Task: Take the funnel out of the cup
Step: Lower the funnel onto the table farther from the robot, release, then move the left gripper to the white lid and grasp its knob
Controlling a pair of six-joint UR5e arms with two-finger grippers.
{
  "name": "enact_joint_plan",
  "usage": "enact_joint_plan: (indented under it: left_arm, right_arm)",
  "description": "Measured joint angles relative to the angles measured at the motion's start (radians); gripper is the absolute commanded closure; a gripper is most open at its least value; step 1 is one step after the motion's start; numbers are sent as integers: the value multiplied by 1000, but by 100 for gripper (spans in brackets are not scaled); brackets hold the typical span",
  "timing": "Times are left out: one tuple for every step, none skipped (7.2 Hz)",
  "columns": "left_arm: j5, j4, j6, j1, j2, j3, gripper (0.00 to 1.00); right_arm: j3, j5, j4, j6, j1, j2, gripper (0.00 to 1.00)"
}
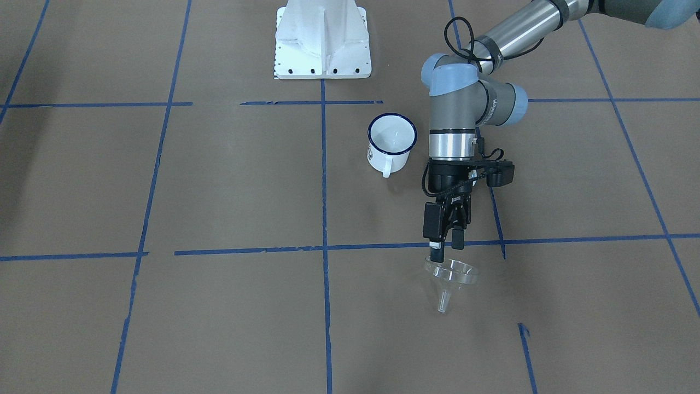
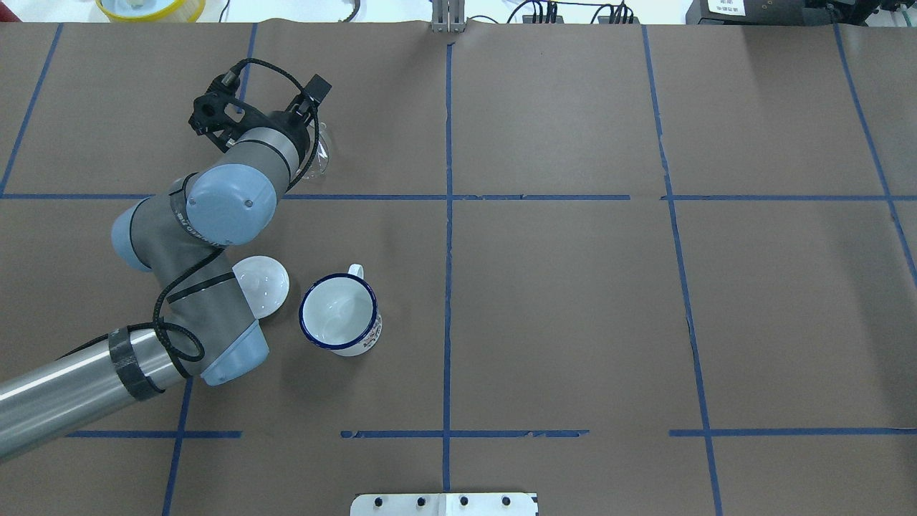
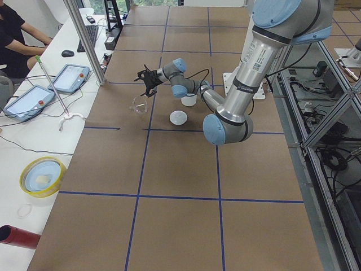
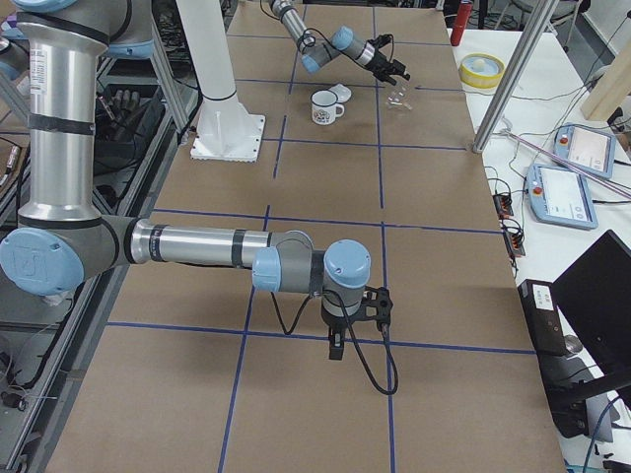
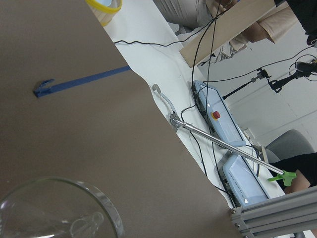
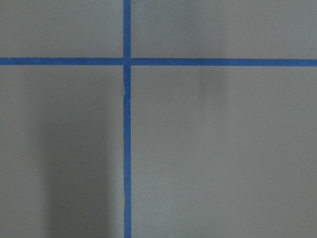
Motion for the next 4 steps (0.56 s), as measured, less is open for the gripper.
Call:
enact_joint_plan:
  left_arm:
    - [-85,88,87,1,29,-88,0]
    - [-172,155,188,-2,60,-169,0]
    - [-249,212,285,-5,95,-239,0]
    - [-330,268,385,-8,137,-305,0]
  right_arm:
    - [0,0,0,0,0,0,0]
    - [0,0,0,0,0,0,0]
    - [0,0,0,0,0,0,0]
    - [0,0,0,0,0,0,0]
